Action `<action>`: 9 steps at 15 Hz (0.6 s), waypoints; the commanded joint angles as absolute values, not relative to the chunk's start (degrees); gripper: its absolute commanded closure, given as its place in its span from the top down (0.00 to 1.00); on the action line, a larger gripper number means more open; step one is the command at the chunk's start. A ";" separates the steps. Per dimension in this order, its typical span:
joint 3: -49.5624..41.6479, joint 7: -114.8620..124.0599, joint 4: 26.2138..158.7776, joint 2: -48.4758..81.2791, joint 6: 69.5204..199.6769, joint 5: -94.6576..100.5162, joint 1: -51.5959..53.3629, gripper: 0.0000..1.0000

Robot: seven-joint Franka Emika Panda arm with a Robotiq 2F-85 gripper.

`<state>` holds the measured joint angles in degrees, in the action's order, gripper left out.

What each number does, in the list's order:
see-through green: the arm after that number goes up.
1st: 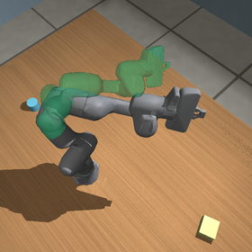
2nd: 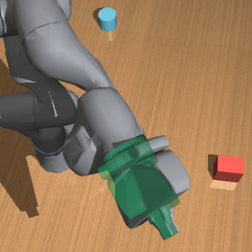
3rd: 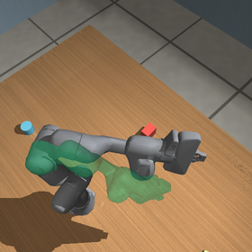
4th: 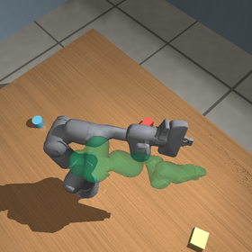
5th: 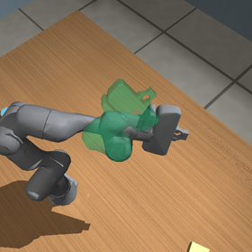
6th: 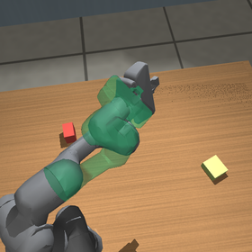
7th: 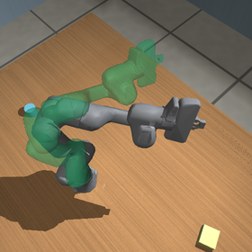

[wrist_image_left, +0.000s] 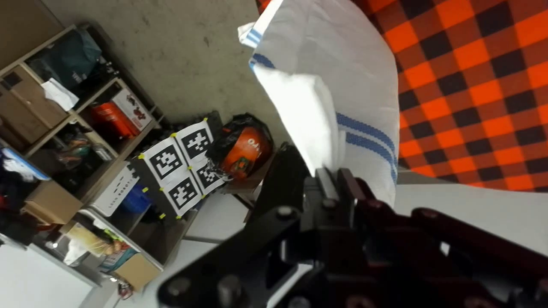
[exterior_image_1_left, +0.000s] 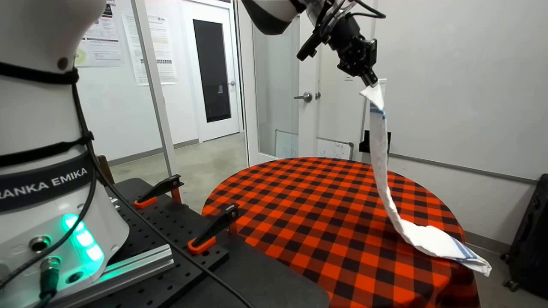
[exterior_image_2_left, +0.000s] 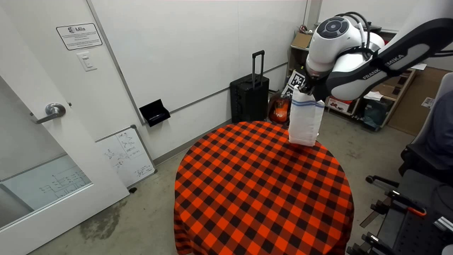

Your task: Unfold the towel on the table

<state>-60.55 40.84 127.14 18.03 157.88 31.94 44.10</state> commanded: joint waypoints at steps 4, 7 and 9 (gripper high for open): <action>-34.52 22.07 127.62 14.80 153.03 20.59 24.59 0.01; -20.73 13.67 126.64 16.99 150.67 13.30 15.01 0.01; -12.53 8.36 125.57 18.92 148.26 8.87 9.42 0.01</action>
